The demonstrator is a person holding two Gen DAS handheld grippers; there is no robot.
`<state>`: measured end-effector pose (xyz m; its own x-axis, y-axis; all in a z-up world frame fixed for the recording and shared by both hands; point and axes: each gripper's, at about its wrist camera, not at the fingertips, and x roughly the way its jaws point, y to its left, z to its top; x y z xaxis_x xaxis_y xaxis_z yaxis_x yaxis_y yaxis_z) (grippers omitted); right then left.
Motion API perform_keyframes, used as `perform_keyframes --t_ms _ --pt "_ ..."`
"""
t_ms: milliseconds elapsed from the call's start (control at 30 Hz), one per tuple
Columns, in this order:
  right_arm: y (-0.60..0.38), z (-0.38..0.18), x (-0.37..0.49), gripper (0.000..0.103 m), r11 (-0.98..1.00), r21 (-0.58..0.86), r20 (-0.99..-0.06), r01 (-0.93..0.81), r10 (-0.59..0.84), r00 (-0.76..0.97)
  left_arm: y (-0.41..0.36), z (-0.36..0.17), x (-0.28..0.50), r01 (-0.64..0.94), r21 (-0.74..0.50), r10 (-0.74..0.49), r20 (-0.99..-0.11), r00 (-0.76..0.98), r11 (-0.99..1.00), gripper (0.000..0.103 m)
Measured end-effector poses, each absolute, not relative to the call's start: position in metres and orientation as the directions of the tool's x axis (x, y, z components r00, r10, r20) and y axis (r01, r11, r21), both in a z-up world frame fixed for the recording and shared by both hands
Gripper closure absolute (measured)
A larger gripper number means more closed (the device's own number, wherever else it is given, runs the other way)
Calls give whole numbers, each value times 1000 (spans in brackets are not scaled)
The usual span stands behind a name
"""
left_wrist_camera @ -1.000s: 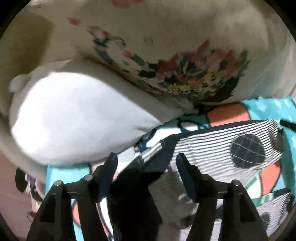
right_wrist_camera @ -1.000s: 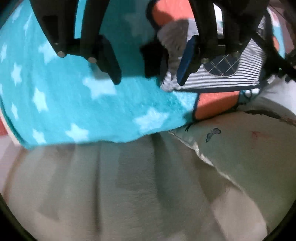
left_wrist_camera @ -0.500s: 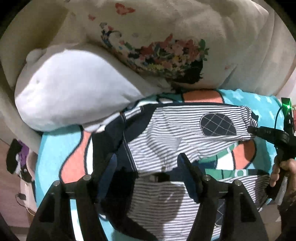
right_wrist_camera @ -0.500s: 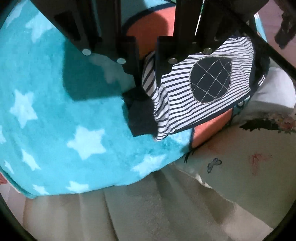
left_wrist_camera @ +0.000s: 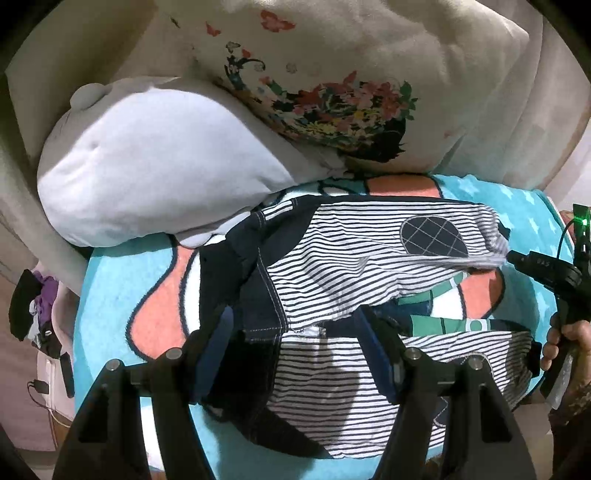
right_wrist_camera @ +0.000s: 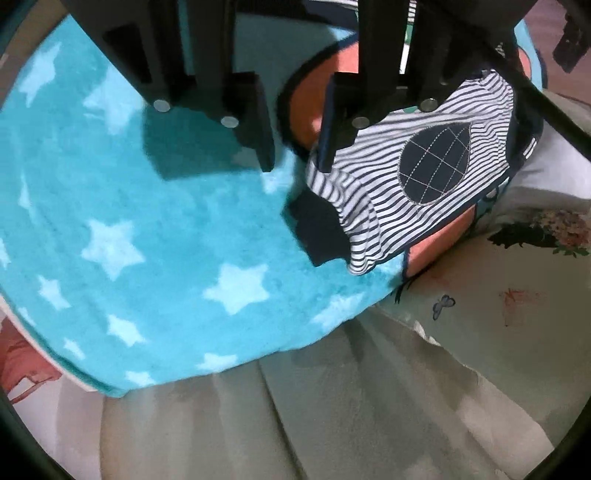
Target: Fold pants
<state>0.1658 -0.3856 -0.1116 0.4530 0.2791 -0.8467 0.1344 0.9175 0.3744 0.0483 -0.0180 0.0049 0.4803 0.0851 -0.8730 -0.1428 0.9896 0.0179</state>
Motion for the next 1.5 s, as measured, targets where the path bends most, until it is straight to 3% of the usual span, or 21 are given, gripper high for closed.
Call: perform_keyframes --t_ms 767,1267,1500 --pt "-413 -113 143 62 924 330 -863 193 212 458 -12 0 49 -135 7 70 -883 464 991 36" --pt "-409 -127 172 61 936 320 -872 149 229 433 -15 -14 66 -183 11 89 -902 423 983 36" --pt "-402 -113 192 60 947 315 -856 64 255 450 1 -15 99 -106 -87 -27 -882 471 991 36"
